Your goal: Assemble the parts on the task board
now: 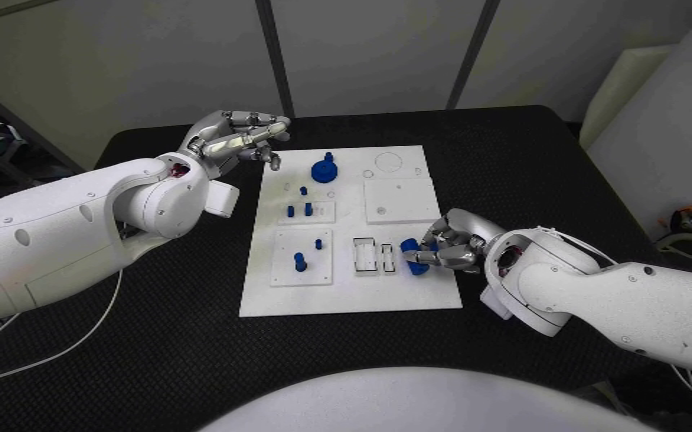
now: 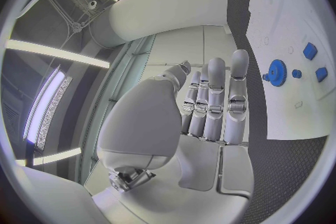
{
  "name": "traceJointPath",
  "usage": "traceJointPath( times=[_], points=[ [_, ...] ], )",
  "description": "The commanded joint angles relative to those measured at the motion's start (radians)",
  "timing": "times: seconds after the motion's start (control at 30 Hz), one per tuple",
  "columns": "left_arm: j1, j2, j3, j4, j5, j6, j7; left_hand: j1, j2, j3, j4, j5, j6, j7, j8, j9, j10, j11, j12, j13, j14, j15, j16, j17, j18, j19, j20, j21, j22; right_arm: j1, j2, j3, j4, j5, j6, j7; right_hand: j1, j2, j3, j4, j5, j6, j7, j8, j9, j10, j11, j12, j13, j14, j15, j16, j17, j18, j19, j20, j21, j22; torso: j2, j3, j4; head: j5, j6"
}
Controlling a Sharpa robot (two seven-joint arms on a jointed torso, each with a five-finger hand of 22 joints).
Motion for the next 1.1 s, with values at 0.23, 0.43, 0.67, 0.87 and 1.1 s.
traceJointPath(
  times=[0.23, 0.43, 0.67, 0.87, 1.1],
  points=[
    [0.001, 0.0, 0.001, 0.002, 0.003, 0.012, 0.002, -0.001, 0.008, -0.006, 0.001, 0.0, -0.005, 0.002, 0.006, -0.001, -0.006, 0.0, 0.005, 0.001, -0.006, -0.002, -0.002, -0.001, 0.049, 0.002, 0.004, -0.006, -0.002, 0.003, -0.008, 0.009, 0.046, 0.012, -0.079, 0.018, -0.002, 0.004, -0.006, -0.006, 0.003, 0.002, -0.008, 0.007, 0.004, 0.007, 0.0, 0.004, 0.002, 0.085, -0.007, 0.005, 0.163, -0.012, 0.007, -0.002, 0.01, 0.006, 0.001, -0.001, -0.0001, 0.005, -0.001],
    [0.001, -0.002, 0.001, 0.003, 0.003, 0.013, 0.001, -0.001, 0.008, -0.006, 0.001, 0.0, -0.005, 0.002, 0.006, -0.001, -0.006, 0.0, 0.005, 0.001, -0.006, -0.002, -0.002, -0.001, 0.049, 0.002, 0.004, -0.006, -0.002, 0.005, 0.002, 0.028, 0.064, -0.012, -0.071, 0.019, 0.0, 0.004, -0.007, -0.007, 0.005, 0.002, -0.008, 0.007, 0.005, 0.007, 0.0, 0.004, 0.002, 0.086, -0.008, 0.006, 0.164, -0.012, 0.008, -0.002, 0.01, 0.007, 0.0, -0.0012, -0.0002, 0.005, -0.001],
    [0.001, 0.0, 0.001, 0.004, 0.003, 0.015, 0.0, -0.001, 0.008, -0.006, 0.001, 0.0, -0.005, 0.002, 0.006, -0.001, -0.006, 0.0, 0.005, 0.001, -0.006, -0.002, -0.002, -0.001, 0.049, 0.002, 0.004, -0.006, -0.002, 0.009, 0.055, 0.033, 0.03, -0.018, -0.005, 0.006, -0.004, 0.004, -0.011, -0.004, 0.001, 0.0, -0.007, 0.008, 0.007, 0.006, 0.0, 0.002, 0.002, 0.086, -0.008, 0.006, 0.164, -0.012, 0.007, -0.003, 0.01, 0.007, 0.001, -0.002, 0.0012, 0.005, -0.001],
    [0.001, 0.001, 0.001, 0.005, 0.003, 0.016, -0.001, -0.001, 0.008, -0.006, 0.001, 0.0, -0.005, 0.002, 0.006, -0.001, -0.006, 0.0, 0.005, 0.001, -0.006, -0.002, -0.002, -0.001, 0.049, 0.002, 0.004, -0.006, -0.002, 0.01, 0.107, 0.034, -0.008, -0.027, 0.07, -0.018, -0.016, 0.01, -0.019, 0.0, -0.007, -0.001, -0.008, 0.009, 0.011, 0.008, 0.0, 0.003, 0.005, 0.085, -0.008, 0.004, 0.161, -0.012, 0.007, -0.004, 0.009, 0.007, 0.001, -0.002, 0.0022, 0.01, -0.003],
    [0.001, 0.0, 0.001, 0.007, 0.003, 0.016, -0.001, -0.001, 0.008, -0.006, 0.001, 0.0, -0.005, 0.002, 0.006, -0.001, -0.006, 0.0, 0.005, 0.001, -0.006, -0.002, -0.002, -0.001, 0.049, 0.002, 0.004, -0.006, -0.002, 0.011, 0.15, 0.035, -0.038, -0.044, 0.1, -0.035, -0.035, 0.017, -0.03, 0.0, -0.021, -0.001, -0.009, 0.013, 0.016, 0.01, -0.001, 0.002, 0.009, 0.084, -0.009, 0.003, 0.159, -0.012, 0.006, -0.004, 0.009, 0.006, 0.001, -0.0005, -0.0008, 0.019, -0.006]
  ],
)
